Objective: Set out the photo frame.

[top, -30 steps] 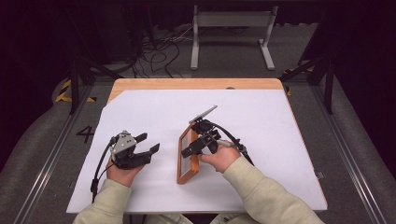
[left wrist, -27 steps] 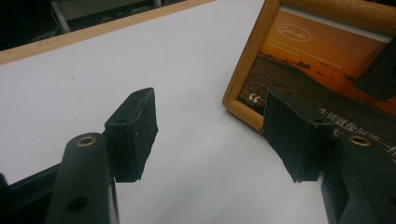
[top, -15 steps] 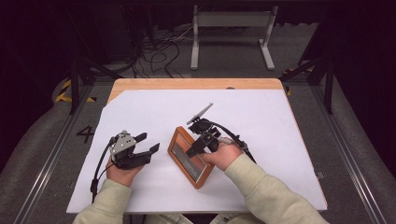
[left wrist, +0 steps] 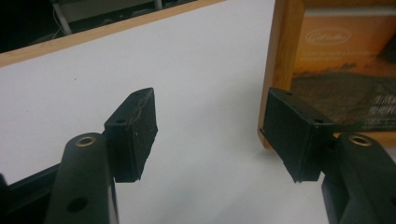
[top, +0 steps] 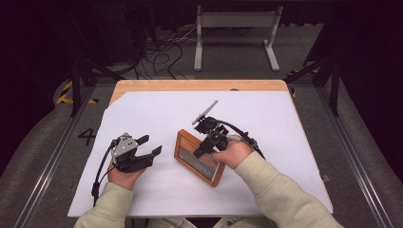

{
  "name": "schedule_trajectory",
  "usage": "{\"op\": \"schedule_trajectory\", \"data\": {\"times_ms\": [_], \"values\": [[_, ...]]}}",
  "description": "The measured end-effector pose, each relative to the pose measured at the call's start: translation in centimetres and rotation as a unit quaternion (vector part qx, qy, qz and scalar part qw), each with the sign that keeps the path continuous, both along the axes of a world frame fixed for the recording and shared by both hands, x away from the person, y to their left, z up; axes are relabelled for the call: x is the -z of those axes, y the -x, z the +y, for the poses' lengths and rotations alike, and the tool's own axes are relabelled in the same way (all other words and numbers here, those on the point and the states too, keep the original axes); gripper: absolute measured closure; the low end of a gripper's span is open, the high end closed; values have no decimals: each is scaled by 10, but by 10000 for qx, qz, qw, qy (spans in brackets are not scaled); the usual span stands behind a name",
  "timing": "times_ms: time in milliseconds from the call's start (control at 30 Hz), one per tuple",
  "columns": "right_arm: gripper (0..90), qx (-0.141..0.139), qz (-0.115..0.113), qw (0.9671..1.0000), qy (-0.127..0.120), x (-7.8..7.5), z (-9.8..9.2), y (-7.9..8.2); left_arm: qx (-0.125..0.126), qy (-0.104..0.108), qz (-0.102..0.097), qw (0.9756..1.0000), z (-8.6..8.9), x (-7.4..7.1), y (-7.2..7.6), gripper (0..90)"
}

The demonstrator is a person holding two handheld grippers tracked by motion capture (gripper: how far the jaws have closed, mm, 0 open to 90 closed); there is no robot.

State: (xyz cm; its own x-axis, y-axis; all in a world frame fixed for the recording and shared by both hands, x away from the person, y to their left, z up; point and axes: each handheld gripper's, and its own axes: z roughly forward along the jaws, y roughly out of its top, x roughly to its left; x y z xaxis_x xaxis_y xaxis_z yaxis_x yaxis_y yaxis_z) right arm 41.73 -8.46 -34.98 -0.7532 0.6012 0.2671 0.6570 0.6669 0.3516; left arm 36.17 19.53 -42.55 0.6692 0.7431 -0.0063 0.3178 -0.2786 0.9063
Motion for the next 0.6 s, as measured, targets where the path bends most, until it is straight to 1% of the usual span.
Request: {"op": "schedule_trajectory", "data": {"times_ms": [133,200,267,333,400,433,467,533,600], "values": [[712,-339,-251,9991,91,-16,-7,0,-6,-4,0,10000,0,0,0,353],[712,-424,-342,9985,103,-21,-10,0,-23,-3,-2,10000,0,1,1,353],[712,-578,-427,9973,171,-26,-13,-1,-31,1,-6,10000,1,1,2,351],[712,-805,-542,9950,230,-31,-15,-2,-49,4,-2,10000,3,1,3,350],[713,-1174,-667,9903,315,-35,-17,-3,-90,1,-9,10000,6,1,4,350],[713,-1174,-667,9903,315,-35,-17,-3,-90,1,-9,10000,6,1,4,350],[714,-1522,-747,9848,377,-37,-18,-5,-96,-7,-7,10000,6,1,5,350],[714,-1809,-824,9791,428,-38,-18,-5,-125,33,-5,9999,7,2,6,350],[715,-2075,-872,9732,464,-38,-17,-5,-145,9,0,9999,9,2,7,350]]}}
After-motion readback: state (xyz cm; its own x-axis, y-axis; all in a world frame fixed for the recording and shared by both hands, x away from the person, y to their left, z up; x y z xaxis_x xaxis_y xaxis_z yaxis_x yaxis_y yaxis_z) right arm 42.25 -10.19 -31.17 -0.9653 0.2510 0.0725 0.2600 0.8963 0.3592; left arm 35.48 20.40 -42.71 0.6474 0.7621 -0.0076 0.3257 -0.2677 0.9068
